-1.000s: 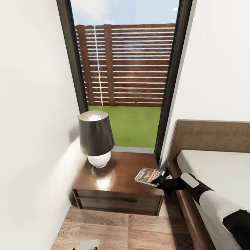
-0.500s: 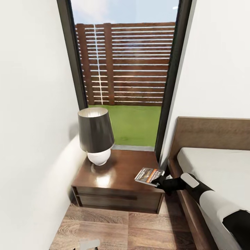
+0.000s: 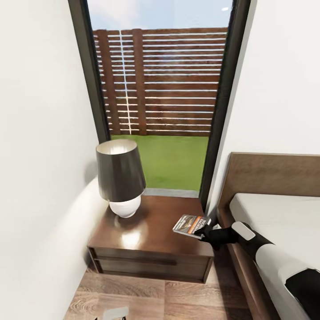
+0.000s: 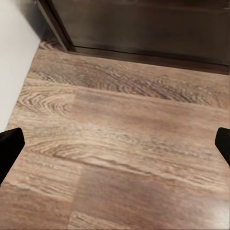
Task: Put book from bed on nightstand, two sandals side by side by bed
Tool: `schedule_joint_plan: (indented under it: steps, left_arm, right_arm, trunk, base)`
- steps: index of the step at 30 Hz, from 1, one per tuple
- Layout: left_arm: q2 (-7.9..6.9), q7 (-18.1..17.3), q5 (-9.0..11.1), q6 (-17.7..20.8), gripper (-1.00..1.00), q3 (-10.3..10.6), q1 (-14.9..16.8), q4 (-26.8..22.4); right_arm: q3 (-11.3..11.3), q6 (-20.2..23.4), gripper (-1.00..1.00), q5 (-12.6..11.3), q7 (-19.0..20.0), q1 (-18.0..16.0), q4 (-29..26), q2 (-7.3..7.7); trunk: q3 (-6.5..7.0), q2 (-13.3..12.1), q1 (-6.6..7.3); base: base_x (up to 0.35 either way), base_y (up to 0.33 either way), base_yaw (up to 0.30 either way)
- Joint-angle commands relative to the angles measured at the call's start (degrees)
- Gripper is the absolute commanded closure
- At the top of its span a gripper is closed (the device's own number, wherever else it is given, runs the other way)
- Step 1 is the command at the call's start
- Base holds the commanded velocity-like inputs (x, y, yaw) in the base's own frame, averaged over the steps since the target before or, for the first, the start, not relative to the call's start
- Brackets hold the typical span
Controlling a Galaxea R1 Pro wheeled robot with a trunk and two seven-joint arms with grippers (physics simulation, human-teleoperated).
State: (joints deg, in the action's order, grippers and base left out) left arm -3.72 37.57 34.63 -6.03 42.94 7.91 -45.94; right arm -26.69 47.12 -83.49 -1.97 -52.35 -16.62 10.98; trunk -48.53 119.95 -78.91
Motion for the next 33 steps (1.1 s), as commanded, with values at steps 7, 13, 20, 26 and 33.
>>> schedule_joint_plan:
  steps: [7, 13, 20, 26, 33]
  left_arm:
    - [-0.06, 0.33, 0.61, -0.55, -1.0, 0.46, 0.09, -0.03]
    - [-0.07, 0.32, 0.61, -0.59, -1.0, 0.48, 0.09, -0.01]
    - [-0.02, 0.32, 0.61, -0.51, -1.0, 0.58, 0.09, 0.04]
    - [0.03, 0.32, 0.61, -0.49, -1.0, 0.65, 0.09, 0.06]
    - [0.02, 0.32, 0.61, -0.55, -1.0, 0.93, 0.09, 0.06]
  right_arm:
    - [-0.3, 0.07, 1.0, -0.55, -0.21, -0.04, -0.08, 0.07]
    - [-0.3, 0.07, 1.0, -0.57, -0.15, -0.04, -0.08, 0.09]
    - [-0.3, 0.07, 1.0, -0.57, -0.07, -0.04, -0.08, 0.09]
    - [-0.3, 0.07, 1.0, -0.61, 0.01, -0.04, -0.1, 0.09]
    - [-0.3, 0.07, 1.0, -0.58, 0.03, -0.04, -0.1, 0.09]
  trunk:
    - [-0.06, 0.02, -0.03]
    - [-0.06, 0.02, -0.03]
    - [-0.06, 0.02, -0.03]
    - [-0.06, 0.02, -0.03]
    - [-0.06, 0.02, -0.03]
  base:
    - [0.204, 0.0, 0.0]
    - [0.023, 0.0, 0.0]
    - [0.099, 0.0, 0.0]
    - [0.312, 0.0, 0.0]
    - [0.222, 0.0, 0.0]
